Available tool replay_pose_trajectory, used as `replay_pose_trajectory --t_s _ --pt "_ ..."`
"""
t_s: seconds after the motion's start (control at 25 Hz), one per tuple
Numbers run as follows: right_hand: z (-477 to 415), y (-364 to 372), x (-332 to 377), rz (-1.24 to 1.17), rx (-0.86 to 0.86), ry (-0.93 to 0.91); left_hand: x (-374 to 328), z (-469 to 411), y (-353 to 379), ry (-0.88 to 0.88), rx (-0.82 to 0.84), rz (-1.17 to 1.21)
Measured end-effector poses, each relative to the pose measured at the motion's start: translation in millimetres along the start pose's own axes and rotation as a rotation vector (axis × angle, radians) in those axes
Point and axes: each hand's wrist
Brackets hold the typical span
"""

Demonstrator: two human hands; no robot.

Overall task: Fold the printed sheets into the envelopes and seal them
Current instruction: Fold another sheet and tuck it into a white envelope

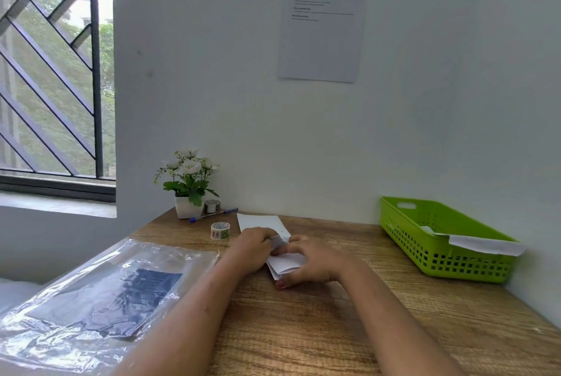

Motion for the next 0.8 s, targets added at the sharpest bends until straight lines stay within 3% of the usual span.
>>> replay_pose_trajectory --t_s 0.24,0.4,0.6,0.8 --pt "-9.8 5.9 -14.2 0.014 -0.287 0.007 -7.2 1.3 3.6 0.095 0.032 0.038" --pt "-7.8 7.5 -10.4 0.088 -0.346 -0.023 -9.0 3.9 0.9 0.102 0.008 0.074" --pt "-5.0 1.5 -18.5 -0.265 -0.398 -0.026 -7.0 3.8 0.0 0.074 -0.057 0.067" --pt "-6.0 3.1 -25.6 -0.190 -0.485 0.011 -8.3 3.2 3.0 0.099 -0.022 0.033"
Point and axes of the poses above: each hand's wrist, its own z-axis away from the middle knuckle, its own y-axis out of the palm, x = y × z, and after that the axes turned 5 degrees about -x, right-handed
